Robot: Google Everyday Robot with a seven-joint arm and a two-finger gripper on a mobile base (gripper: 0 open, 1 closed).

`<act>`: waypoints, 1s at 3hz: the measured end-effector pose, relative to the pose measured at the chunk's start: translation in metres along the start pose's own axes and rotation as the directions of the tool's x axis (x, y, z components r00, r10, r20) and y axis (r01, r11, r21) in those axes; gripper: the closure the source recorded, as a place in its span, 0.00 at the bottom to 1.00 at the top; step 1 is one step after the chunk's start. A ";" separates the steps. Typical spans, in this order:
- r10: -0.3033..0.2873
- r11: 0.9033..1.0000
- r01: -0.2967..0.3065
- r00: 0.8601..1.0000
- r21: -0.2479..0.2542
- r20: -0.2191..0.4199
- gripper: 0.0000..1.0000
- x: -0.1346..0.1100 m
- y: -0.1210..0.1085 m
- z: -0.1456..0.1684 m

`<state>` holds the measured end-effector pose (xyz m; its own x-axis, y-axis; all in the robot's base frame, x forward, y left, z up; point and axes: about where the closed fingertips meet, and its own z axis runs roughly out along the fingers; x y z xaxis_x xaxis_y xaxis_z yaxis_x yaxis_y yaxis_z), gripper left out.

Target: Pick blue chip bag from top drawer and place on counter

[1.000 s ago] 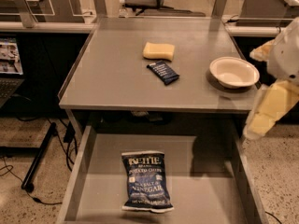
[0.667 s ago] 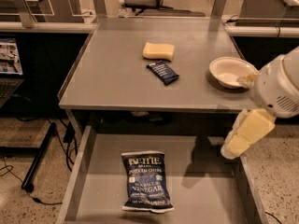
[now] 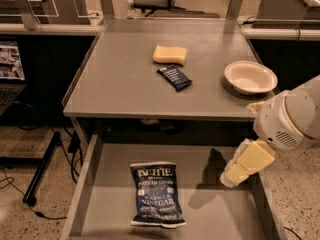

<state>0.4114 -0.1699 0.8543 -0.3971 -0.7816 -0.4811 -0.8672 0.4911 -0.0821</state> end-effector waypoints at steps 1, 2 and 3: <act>0.059 0.997 -0.058 0.998 -0.045 0.038 0.00 0.024 0.024 0.028; 0.161 0.981 -0.153 0.985 -0.122 0.062 0.00 0.047 0.056 0.065; 0.244 0.961 -0.228 0.965 -0.160 0.094 0.00 0.045 0.087 0.102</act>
Offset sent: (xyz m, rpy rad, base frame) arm -0.0772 0.0293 -0.1403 0.2619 0.2167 -0.1363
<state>0.3486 -0.1234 0.7367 -0.5671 -0.5984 -0.5660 -0.7906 0.5882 0.1703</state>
